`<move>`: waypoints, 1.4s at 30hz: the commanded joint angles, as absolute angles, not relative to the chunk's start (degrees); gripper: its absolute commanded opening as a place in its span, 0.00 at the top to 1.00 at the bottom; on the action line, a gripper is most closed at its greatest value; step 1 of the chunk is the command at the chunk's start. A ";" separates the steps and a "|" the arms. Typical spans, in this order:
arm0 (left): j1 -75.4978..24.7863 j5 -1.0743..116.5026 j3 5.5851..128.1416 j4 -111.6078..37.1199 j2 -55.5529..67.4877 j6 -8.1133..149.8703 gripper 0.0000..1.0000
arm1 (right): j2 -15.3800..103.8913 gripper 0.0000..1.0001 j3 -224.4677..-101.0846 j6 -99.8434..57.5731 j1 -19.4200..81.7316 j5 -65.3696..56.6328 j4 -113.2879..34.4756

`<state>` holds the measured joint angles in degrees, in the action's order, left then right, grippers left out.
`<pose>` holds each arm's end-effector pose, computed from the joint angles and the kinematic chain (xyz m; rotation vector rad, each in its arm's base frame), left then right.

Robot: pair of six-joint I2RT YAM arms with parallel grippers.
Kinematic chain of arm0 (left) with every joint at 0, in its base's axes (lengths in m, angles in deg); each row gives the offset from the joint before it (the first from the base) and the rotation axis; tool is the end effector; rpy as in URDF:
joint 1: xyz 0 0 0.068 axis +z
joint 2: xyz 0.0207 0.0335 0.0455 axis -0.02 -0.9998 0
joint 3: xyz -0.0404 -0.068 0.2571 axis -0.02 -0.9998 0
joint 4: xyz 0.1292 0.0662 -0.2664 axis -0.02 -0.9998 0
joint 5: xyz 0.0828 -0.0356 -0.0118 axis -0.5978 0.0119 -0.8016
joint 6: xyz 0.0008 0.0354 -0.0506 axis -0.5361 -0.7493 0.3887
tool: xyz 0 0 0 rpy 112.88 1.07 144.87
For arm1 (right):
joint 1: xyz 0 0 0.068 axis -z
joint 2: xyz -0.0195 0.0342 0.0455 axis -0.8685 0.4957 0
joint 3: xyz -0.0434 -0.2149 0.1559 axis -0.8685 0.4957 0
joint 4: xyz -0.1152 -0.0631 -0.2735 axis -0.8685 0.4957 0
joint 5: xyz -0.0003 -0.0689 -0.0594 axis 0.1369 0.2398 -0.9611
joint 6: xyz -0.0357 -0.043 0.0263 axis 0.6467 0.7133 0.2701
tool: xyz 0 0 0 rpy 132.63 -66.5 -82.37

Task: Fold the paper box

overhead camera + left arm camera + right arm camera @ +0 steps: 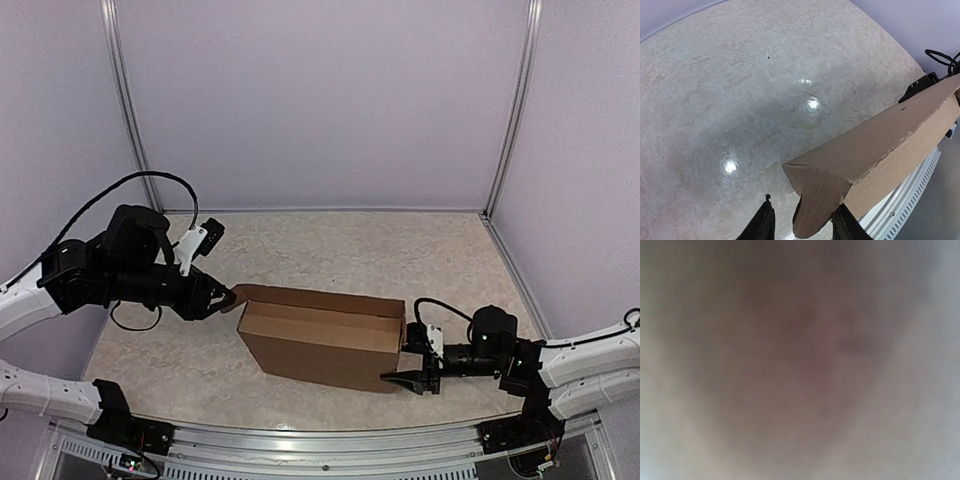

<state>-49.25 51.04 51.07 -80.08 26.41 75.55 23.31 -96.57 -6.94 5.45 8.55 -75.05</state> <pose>0.1594 -0.1948 0.3170 0.7015 2.2325 -0.6359 0.1212 0.2004 0.1214 -1.2098 1.4973 0.8985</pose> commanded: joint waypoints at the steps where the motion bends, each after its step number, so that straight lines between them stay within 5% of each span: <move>1: -50.54 51.59 53.31 -80.07 24.49 73.98 0.68 | 22.91 0.76 -96.27 -7.90 6.13 8.48 -78.06; 8: -51.37 50.36 54.48 -81.13 22.33 74.43 1.00 | 22.85 0.76 -96.37 -7.41 6.10 7.73 -77.70; 42: -54.32 48.18 49.83 -73.91 12.69 84.61 1.00 | 31.72 0.83 -95.31 -7.64 5.79 -0.53 -87.15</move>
<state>-52.53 43.41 52.54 -71.36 14.76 83.68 31.14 -95.28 -8.47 5.45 2.01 -83.49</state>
